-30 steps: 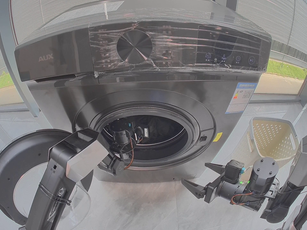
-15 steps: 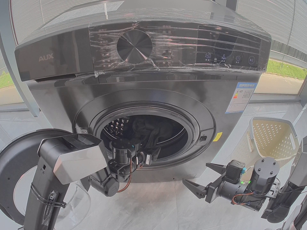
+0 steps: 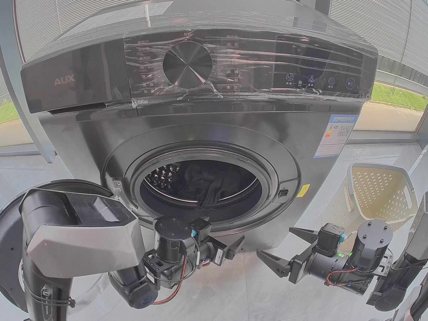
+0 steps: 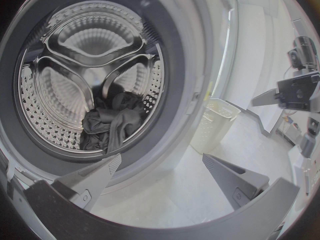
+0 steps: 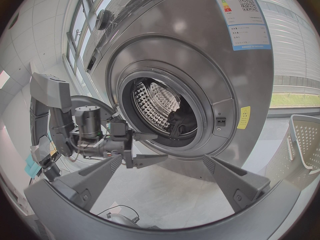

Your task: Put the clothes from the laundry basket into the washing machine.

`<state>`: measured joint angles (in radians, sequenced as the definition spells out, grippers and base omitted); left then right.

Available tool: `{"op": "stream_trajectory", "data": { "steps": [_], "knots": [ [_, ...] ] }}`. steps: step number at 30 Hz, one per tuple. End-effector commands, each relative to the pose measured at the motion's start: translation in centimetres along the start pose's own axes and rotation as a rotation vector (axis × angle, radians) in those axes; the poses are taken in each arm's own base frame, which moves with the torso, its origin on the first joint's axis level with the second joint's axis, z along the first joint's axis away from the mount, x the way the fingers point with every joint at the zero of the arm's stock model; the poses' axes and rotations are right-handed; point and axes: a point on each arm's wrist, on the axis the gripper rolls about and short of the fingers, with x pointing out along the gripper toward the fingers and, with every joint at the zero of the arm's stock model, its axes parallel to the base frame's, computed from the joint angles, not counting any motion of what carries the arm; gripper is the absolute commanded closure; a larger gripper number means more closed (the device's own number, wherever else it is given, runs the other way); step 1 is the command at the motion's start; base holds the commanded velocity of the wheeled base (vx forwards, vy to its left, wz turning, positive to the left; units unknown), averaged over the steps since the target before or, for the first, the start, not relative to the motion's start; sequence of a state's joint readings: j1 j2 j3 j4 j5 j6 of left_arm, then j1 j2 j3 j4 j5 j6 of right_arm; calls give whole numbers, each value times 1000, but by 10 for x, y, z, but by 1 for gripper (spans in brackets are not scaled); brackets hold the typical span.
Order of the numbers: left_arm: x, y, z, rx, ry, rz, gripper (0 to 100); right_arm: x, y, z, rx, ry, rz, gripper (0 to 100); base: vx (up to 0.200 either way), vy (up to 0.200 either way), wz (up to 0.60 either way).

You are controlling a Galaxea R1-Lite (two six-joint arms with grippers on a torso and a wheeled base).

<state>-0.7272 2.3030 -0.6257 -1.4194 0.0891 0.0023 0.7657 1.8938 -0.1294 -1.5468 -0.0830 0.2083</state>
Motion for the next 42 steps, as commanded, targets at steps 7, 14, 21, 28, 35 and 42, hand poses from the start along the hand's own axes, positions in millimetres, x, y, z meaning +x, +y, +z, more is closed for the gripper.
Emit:
{"op": "stream_trajectory", "data": {
  "steps": [7, 14, 21, 28, 35, 42],
  "knots": [
    [-54, -23, 48, -129, -131, 61, 0, -12, -6, 13, 5, -63, -43, 0, 0, 0, 0],
    [-132, -6, 56, -254, -169, 99, 0, -31, -14, 36, 13, -179, -85, 0, 0, 0, 0],
    [-170, 3, 54, -259, -197, 184, 0, -38, -16, 35, 17, -183, -109, 0, 0, 0, 0],
    [-182, 9, 48, -233, -182, 272, 0, -59, -19, 36, 19, -214, -191, 0, 0, 0, 0],
    [-208, 22, 60, -267, -268, 338, 0, -79, -18, 42, 27, -255, -228, 0, -57, 0, 0],
    [-232, 25, 68, -214, -296, 339, 0, -85, -18, 44, 34, -262, -260, 0, -200, 0, 0]
  ]
}}
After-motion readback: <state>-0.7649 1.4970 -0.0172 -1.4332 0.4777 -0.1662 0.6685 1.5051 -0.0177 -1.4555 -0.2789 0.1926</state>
